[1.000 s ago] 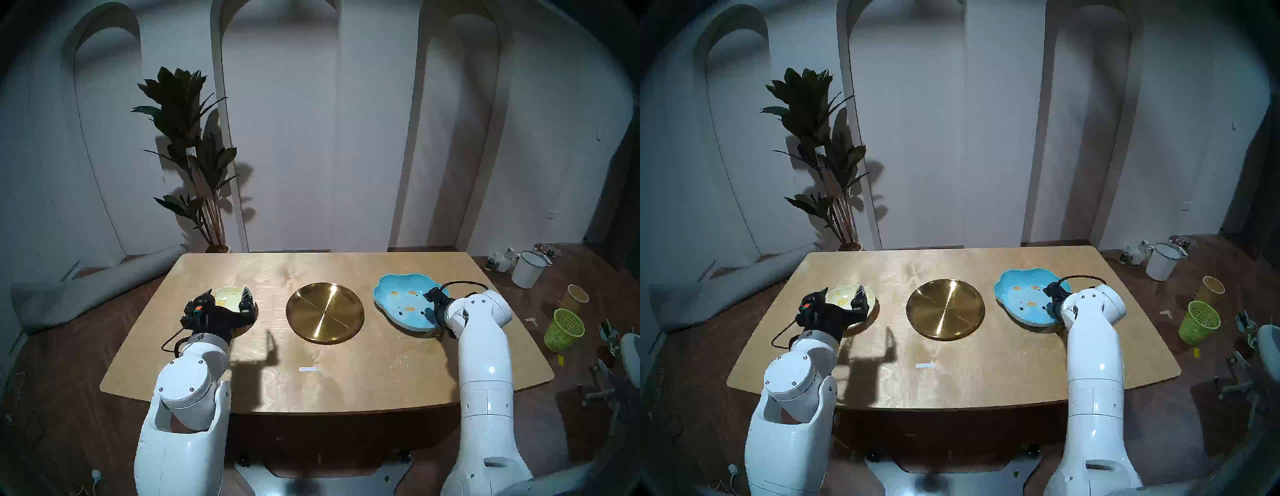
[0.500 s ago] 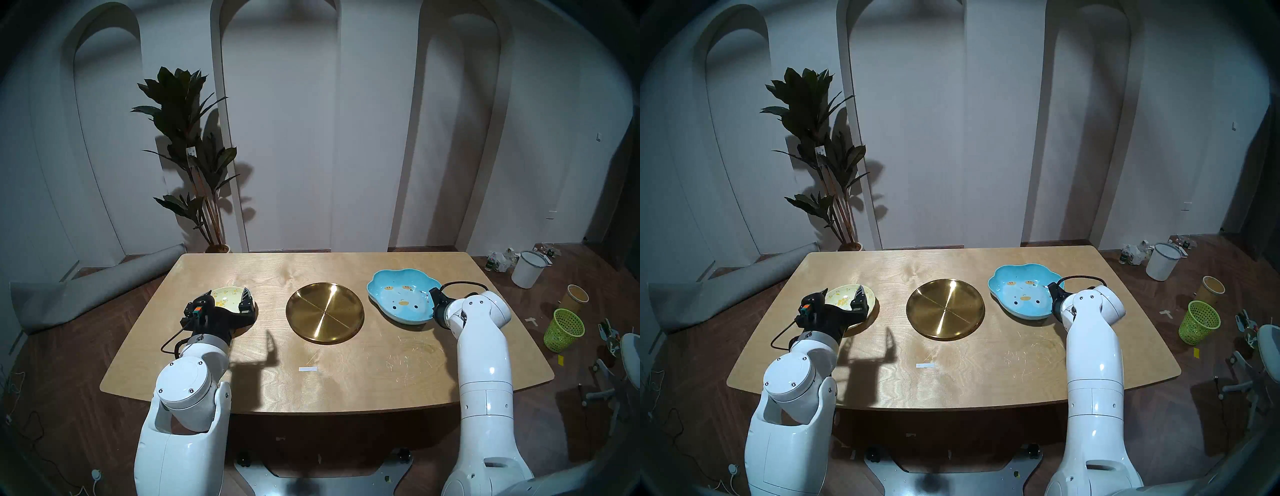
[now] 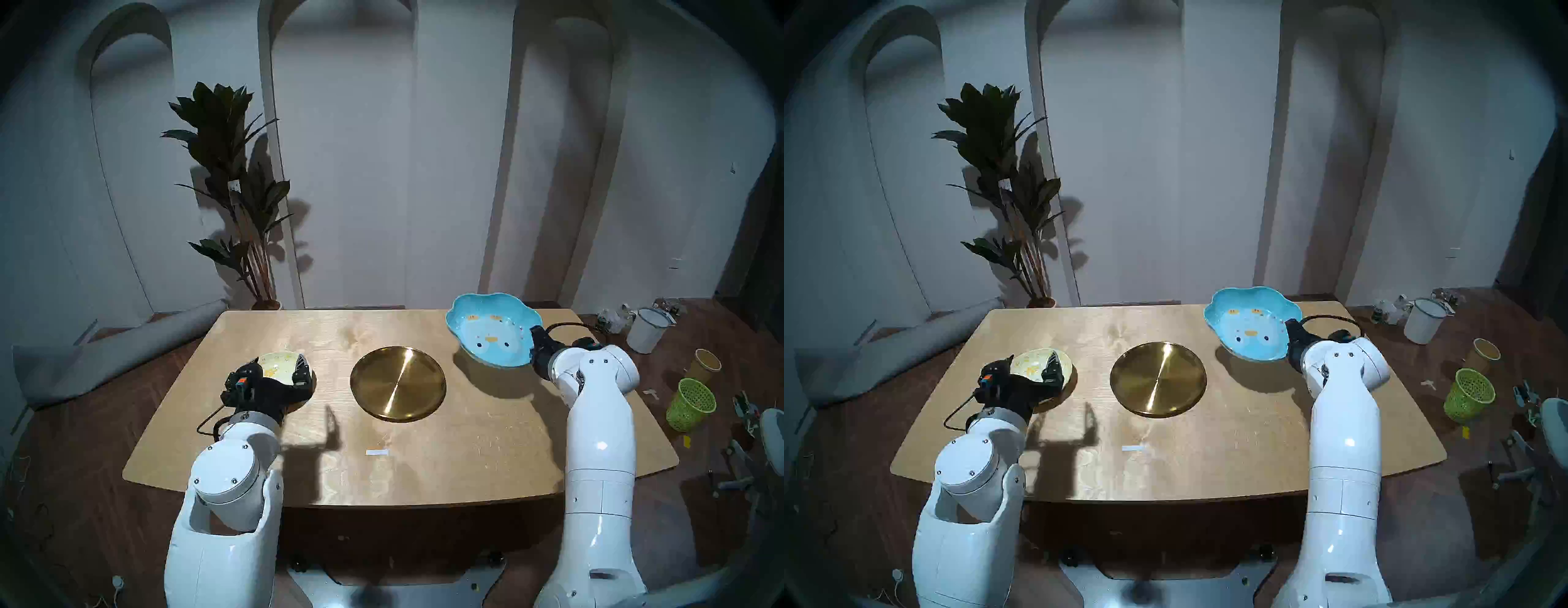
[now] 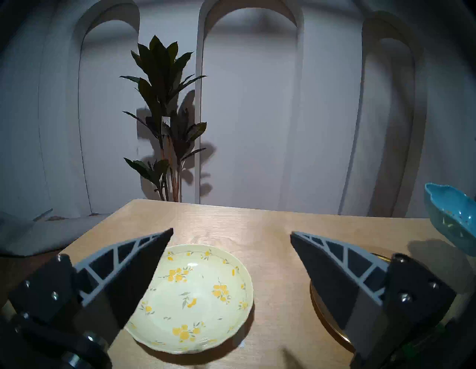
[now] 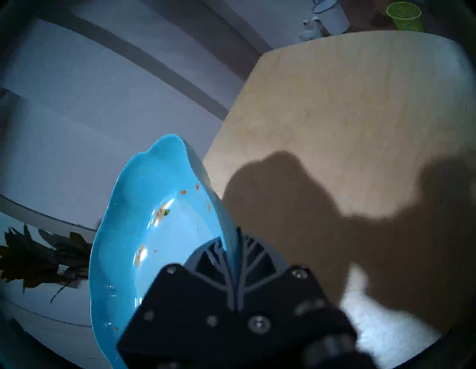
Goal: Stack the plates into one stack
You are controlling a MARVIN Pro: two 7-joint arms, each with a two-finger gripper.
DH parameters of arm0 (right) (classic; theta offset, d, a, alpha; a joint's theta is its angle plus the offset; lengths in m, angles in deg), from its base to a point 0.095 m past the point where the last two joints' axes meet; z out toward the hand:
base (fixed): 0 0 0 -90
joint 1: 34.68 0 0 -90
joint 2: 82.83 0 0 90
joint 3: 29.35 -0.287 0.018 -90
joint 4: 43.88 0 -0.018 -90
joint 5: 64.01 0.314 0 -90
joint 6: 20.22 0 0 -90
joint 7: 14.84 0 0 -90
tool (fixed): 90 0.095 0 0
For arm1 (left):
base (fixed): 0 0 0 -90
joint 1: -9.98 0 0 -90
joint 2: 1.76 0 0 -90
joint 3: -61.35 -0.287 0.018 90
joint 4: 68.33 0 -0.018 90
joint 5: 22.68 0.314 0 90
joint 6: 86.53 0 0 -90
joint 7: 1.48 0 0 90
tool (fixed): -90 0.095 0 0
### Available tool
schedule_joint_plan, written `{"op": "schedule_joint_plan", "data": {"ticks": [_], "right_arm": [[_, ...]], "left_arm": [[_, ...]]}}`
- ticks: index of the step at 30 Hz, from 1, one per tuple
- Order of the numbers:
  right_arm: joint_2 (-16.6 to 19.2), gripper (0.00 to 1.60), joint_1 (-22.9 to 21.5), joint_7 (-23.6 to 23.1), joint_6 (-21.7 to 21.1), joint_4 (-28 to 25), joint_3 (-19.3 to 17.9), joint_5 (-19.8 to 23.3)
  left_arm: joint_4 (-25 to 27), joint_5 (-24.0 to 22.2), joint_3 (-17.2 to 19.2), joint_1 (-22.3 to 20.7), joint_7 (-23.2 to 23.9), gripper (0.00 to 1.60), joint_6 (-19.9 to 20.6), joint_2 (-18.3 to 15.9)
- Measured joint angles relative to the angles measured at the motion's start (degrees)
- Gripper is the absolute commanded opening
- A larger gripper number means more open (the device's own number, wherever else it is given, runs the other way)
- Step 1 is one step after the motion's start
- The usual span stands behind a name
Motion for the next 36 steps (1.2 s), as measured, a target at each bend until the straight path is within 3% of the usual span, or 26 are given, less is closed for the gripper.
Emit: {"op": "schedule_joint_plan", "data": {"ticks": [5, 11, 29, 36], "right_arm": [[-0.5, 0.00, -0.3, 0.3, -2.1, -0.3, 2.3, 0.6], [-1.1, 0.00, -1.3, 0.2, -3.7, 4.0, 6.0, 0.7], [-1.9, 0.00, -6.2, -1.8, -5.7, 14.0, 15.5, -0.5], [-1.9, 0.00, -7.3, -2.5, -5.7, 15.4, 17.9, -2.2]], "left_arm": [[0.6, 0.4, -0.4, 0.5, -0.1, 1.60, 0.0, 0.0], [1.3, 0.6, -0.4, 1.4, -1.1, 1.60, 0.1, 0.4], [2.4, -0.1, 2.8, 2.3, -3.9, 1.60, 0.1, 1.6], [2.4, -1.3, 3.8, 2.3, -4.6, 1.60, 0.1, 2.0]]}}
